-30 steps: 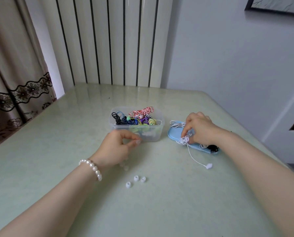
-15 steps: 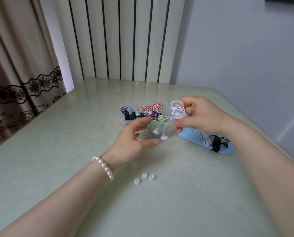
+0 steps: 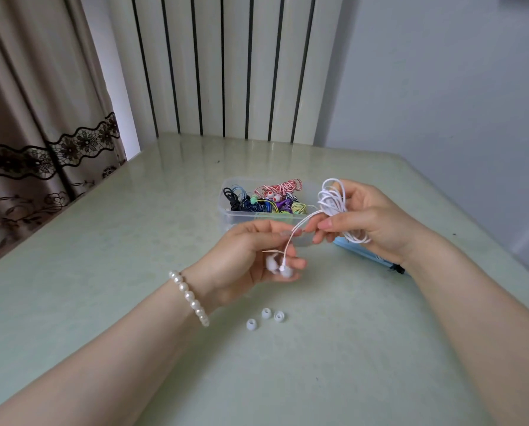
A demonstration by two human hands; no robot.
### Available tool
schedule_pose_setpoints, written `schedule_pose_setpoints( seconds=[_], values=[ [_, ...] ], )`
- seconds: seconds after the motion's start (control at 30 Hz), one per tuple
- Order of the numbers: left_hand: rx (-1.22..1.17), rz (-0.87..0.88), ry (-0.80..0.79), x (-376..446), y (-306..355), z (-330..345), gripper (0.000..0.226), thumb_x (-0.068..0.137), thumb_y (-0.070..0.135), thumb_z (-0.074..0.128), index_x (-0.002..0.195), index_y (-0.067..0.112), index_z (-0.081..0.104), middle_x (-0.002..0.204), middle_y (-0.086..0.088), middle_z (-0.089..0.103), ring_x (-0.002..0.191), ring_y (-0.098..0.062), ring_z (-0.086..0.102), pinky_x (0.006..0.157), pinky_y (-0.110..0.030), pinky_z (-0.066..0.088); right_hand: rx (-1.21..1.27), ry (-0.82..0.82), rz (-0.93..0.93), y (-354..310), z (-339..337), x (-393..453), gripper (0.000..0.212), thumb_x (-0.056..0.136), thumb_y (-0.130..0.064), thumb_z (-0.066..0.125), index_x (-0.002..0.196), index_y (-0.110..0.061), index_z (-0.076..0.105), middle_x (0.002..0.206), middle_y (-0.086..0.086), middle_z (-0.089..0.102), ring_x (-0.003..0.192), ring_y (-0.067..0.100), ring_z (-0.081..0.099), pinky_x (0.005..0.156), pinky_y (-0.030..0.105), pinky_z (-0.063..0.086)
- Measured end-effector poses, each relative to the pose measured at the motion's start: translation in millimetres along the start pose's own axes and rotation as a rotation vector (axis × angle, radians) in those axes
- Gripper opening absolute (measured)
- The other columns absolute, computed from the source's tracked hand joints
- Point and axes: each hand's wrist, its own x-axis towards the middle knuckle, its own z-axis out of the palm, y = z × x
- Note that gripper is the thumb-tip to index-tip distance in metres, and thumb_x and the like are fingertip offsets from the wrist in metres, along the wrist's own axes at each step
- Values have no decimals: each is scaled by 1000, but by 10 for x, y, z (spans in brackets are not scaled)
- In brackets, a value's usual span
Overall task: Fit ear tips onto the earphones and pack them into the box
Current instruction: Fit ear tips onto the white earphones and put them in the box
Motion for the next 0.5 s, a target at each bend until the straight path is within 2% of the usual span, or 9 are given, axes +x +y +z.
schedule_pose_setpoints(
  seconds=[0.1, 0.17, 0.23, 0.37, 0.43, 0.5],
  values=[
    [27, -71, 62, 0, 10, -16, 11, 90, 8, 49, 90, 6, 60, 63, -6, 55, 48, -12, 59, 47, -24, 53, -136, 37, 57, 83, -110, -33, 27, 59, -1, 66, 78, -6, 48, 69, 10, 70, 55, 20, 61, 51, 25, 41],
    [34, -98, 118, 18, 1, -40, 12, 92, 7, 48, 89, 3, 59, 68, -10, 55, 48, -12, 59, 46, -23, 52, -283, 3, 176, 140, -172, -73, 29, 62, 1, 73, 78, -6, 50, 71, 12, 68, 57, 20, 57, 52, 26, 36],
    [38, -114, 149, 34, -3, -61, 14, 92, 6, 47, 92, -1, 59, 75, -14, 58, 51, -14, 61, 50, -24, 55, -481, -61, 291, 185, -191, -105, 25, 70, 3, 73, 77, -6, 50, 72, 12, 60, 62, 19, 48, 53, 26, 35],
    [5, -172, 144, 28, 11, -88, 20, 92, 9, 48, 103, -5, 57, 81, -15, 62, 63, -19, 65, 62, -28, 57, -861, -213, 417, 237, -150, -123, 26, 68, -16, 78, 67, -14, 53, 63, -3, 51, 60, 12, 46, 60, 27, 37],
    [-48, -227, 127, 15, 28, -95, 27, 93, 17, 47, 106, -4, 57, 82, -16, 65, 72, -22, 65, 70, -30, 57, -946, -252, 470, 222, -116, -128, 26, 65, -26, 80, 73, -15, 58, 66, -5, 54, 63, 11, 49, 62, 27, 39],
    [-116, -268, 113, 8, 42, -99, 34, 93, 24, 45, 108, -5, 55, 88, -19, 65, 81, -25, 65, 76, -33, 55, -991, -258, 482, 187, -70, -135, 34, 63, -37, 81, 88, -24, 62, 84, -8, 58, 77, 10, 55, 73, 27, 44]
  ],
)
